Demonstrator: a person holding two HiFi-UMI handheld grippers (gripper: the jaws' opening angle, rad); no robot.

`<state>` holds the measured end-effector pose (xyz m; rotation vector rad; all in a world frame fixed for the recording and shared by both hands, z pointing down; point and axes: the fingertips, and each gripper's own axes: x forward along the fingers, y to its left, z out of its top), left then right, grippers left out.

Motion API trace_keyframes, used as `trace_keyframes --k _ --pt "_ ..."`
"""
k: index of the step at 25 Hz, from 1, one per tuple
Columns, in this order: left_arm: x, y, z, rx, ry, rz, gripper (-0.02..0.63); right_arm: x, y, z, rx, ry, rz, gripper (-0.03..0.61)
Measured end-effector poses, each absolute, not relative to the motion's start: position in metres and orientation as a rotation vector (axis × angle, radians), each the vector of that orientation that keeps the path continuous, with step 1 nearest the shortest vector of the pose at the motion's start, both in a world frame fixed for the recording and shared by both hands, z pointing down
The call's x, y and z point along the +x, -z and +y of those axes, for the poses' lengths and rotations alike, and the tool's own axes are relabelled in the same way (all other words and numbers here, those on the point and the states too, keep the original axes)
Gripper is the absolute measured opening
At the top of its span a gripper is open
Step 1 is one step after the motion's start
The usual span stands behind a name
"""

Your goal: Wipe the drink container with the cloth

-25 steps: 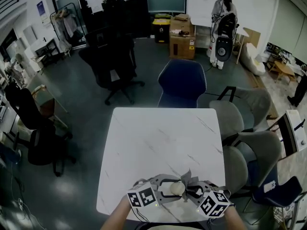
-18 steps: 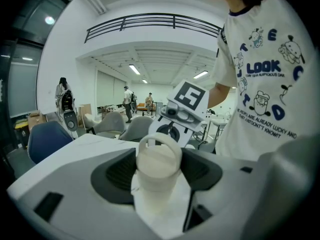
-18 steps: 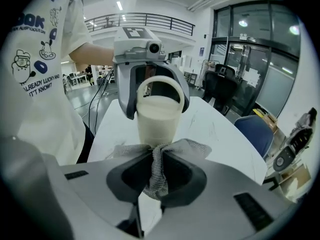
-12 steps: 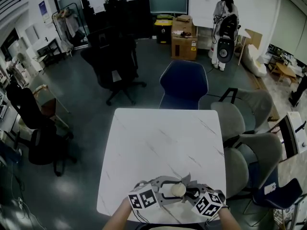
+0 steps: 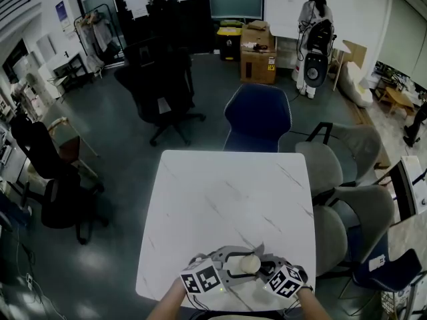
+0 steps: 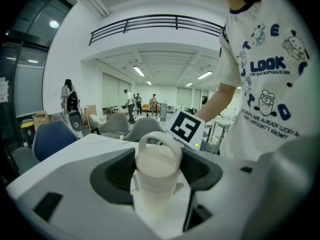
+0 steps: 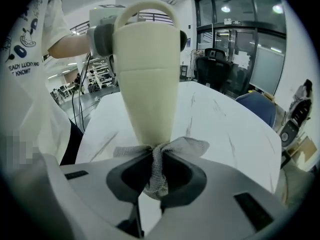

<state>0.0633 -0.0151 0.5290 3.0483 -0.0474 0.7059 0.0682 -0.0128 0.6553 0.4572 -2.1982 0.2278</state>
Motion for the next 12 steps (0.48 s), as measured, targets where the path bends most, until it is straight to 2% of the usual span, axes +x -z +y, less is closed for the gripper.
trace_keyframes --k 6,12 --pt "0.064 -0.528 -0.017 3.025 -0.673 -0.175 0.265 0.067 -0.667 -0.013 0.470 -0.253 -2.189 0.048" --pt "0.056 -0.530 -0.021 2.983 -0.635 -0.522 0.265 0.066 -0.669 -0.011 0.484 -0.272 -2.186 0.048"
